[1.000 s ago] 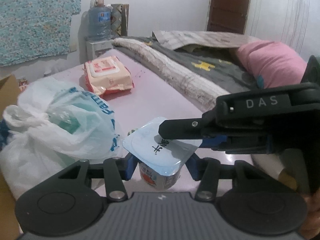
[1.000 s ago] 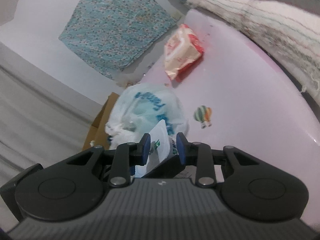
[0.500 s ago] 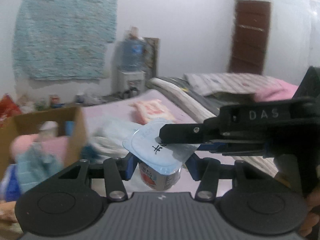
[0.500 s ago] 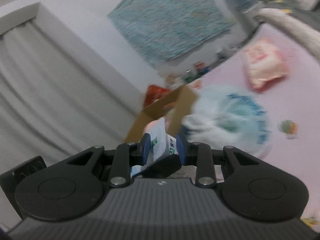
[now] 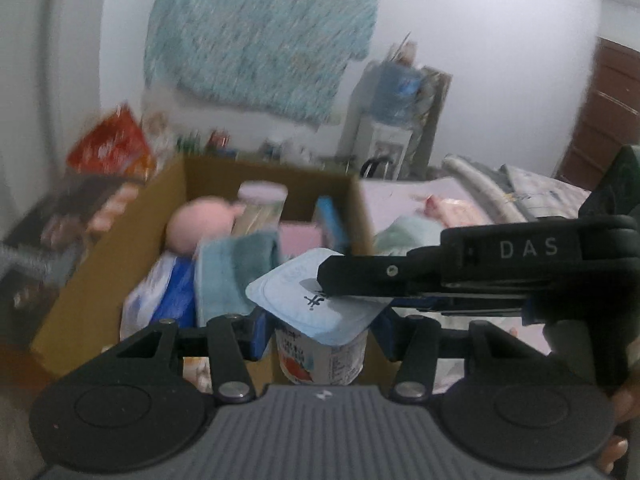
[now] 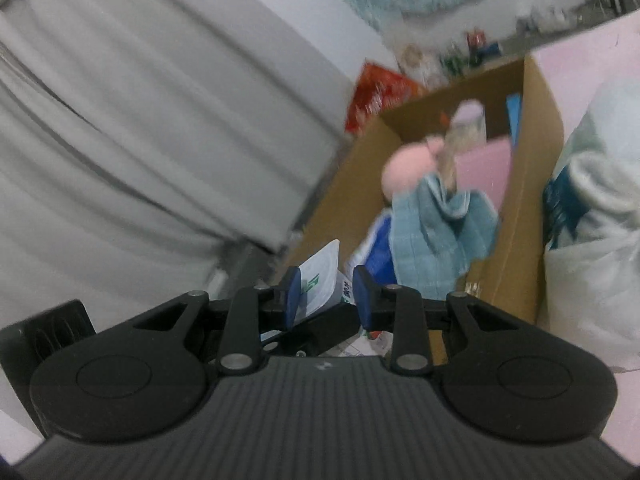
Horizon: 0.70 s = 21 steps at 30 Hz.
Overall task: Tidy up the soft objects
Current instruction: 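Carry the white tub in the right gripper over the cardboard box, then open the right gripper to drop the tub into the box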
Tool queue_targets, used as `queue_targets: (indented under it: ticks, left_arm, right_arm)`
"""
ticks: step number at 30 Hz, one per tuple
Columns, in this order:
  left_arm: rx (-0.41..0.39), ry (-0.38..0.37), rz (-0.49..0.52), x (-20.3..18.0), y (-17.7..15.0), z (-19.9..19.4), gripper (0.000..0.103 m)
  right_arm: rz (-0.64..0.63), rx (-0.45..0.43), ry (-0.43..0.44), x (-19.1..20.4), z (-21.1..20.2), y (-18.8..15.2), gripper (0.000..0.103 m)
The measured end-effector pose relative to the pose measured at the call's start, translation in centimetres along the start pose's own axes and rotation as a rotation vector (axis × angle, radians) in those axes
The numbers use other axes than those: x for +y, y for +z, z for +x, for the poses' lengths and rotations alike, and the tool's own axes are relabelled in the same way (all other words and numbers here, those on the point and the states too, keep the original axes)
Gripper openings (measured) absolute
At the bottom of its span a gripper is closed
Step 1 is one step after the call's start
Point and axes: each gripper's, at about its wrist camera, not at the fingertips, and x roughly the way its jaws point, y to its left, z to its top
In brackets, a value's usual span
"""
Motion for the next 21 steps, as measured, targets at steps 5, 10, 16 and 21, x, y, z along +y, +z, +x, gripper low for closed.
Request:
queue_targets:
  ticks: [5, 10, 16, 21]
  left_arm:
    - [0.086, -0.038, -0.063, 2.8, -1.3, 2.2, 0.053]
    - [0.114, -0.042, -0.077, 3.9, -2.0, 3.7, 0.053]
    - [0.15, -0.048, -0.091, 4.6, -2.2, 5.0, 0.056]
    - [0.202, -0.069, -0.101, 4.9, -2.6, 5.6, 0.061]
  right_arm:
    - [0.022, 0.101, -0.063, -0.8, 2.8, -0.6, 0.029]
    - [-0.02, 0.147, -0.118, -1.1, 4.8, -0.1, 0.029]
    - [-0.057, 0.184, -0.156, -1.2, 7.0, 0.9, 0.029]
    - [-0.087, 0.198, -0.188, -1.1, 7.5, 1.4, 0.03]
